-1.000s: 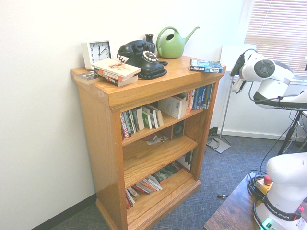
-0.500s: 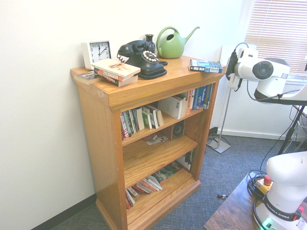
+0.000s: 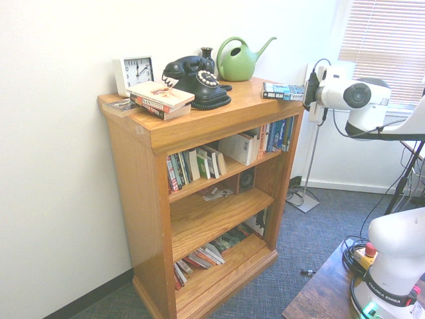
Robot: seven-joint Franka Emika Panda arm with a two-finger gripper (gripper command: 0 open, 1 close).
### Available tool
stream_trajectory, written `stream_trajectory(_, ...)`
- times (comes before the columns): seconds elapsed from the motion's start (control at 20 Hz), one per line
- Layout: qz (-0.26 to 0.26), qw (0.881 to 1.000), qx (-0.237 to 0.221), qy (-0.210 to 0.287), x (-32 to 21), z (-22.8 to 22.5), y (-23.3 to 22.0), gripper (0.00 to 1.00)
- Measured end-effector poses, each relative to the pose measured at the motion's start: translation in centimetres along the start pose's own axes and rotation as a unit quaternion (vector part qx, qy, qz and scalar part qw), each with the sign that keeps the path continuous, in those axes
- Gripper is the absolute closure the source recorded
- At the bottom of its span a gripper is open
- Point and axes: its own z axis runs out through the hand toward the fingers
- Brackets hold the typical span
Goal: Put the book on the shelf
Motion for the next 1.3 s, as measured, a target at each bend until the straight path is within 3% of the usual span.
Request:
stream_trajectory(0.85,-0.005,1.0,0.017,0.004,0.8,5.3,-1.0,0.0)
stream_trajectory(0.9,-0.006,1.0,0.018,0.005,1.0,5.5,-1.1,1.0)
stream_trajectory(1.3,-0.009,1.0,0.011,0.002,1.0,5.7,-1.1,1.0)
